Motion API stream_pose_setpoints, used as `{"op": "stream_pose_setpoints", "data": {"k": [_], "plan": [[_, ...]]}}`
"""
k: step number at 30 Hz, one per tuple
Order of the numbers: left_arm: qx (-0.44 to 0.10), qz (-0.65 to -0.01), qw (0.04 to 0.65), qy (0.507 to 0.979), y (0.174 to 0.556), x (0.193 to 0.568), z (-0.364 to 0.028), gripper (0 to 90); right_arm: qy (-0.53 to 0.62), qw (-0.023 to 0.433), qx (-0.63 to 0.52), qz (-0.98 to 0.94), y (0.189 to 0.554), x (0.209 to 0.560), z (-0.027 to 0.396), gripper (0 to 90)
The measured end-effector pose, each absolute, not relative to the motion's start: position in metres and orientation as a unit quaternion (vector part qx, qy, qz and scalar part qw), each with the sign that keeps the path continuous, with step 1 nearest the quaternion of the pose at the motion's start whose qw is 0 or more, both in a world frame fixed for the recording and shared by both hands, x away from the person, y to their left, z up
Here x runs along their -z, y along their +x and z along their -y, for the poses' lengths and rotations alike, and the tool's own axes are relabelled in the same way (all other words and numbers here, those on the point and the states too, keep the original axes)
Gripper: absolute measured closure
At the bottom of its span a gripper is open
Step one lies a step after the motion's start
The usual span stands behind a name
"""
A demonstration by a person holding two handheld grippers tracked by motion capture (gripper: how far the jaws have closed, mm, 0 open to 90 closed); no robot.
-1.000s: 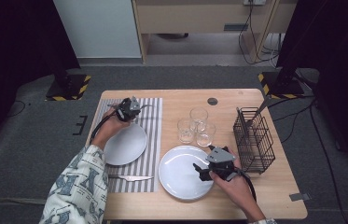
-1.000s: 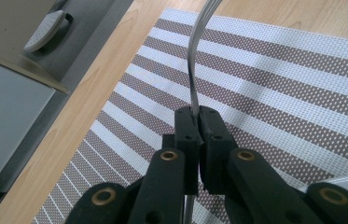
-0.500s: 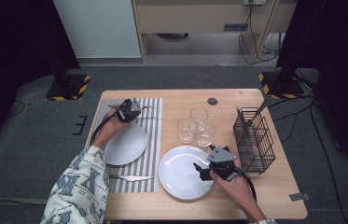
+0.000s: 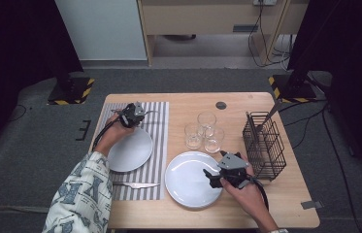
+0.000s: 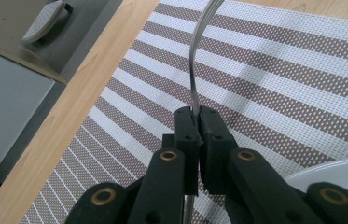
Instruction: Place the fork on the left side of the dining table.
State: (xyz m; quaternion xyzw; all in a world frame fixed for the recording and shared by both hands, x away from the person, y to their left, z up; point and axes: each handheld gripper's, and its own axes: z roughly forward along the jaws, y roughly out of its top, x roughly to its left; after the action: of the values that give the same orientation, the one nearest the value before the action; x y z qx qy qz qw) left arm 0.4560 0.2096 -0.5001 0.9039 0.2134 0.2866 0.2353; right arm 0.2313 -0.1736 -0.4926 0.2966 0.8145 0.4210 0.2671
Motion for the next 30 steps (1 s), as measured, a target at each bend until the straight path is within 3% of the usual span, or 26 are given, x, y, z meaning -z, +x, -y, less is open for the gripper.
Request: {"op": "stream_pose_setpoints", "data": {"k": [30], "plan": [[-0.292, -0.204, 0.23, 0.906, 0.4518, 0.5061, -0.2081, 86.7, 0.294, 0.262, -0.408, -0.824, 0.2301, 0.4958, 0.1641, 10.8]]}}
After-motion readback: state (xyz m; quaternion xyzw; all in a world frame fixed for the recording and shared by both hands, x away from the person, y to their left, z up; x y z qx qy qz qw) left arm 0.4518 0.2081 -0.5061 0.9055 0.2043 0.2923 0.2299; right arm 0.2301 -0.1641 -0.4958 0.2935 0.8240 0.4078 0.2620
